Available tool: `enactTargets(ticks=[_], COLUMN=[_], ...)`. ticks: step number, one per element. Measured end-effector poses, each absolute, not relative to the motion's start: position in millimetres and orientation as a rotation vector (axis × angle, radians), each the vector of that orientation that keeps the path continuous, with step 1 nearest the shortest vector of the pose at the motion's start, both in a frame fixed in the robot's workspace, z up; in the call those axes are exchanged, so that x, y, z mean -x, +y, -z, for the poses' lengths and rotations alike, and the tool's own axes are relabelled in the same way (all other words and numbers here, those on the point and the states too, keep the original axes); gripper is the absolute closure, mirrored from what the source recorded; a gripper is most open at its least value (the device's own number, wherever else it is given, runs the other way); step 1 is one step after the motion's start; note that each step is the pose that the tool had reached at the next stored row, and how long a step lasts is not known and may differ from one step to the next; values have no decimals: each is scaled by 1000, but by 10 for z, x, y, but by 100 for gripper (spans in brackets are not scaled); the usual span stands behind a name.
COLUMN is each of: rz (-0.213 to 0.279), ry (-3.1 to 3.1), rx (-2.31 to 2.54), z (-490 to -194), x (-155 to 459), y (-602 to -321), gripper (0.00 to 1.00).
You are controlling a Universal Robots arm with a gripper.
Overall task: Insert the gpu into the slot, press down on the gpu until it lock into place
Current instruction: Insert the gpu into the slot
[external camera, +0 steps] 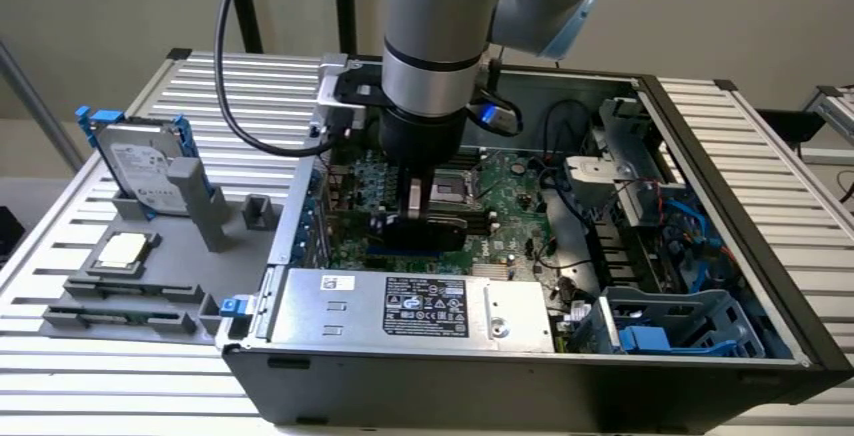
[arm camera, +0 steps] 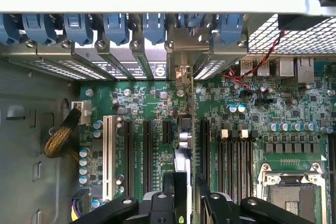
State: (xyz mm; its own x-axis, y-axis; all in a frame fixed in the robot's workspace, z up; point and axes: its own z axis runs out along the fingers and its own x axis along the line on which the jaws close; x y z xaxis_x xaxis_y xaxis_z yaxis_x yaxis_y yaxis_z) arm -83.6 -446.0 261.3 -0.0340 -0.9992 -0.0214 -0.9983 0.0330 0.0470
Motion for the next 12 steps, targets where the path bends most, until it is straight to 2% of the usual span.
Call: enactTargets(ticks=[12], rz=[97], ry=[-2236], rx=[-2162], z=[-2556], x=[824], y=[-4468], gripper=[73])
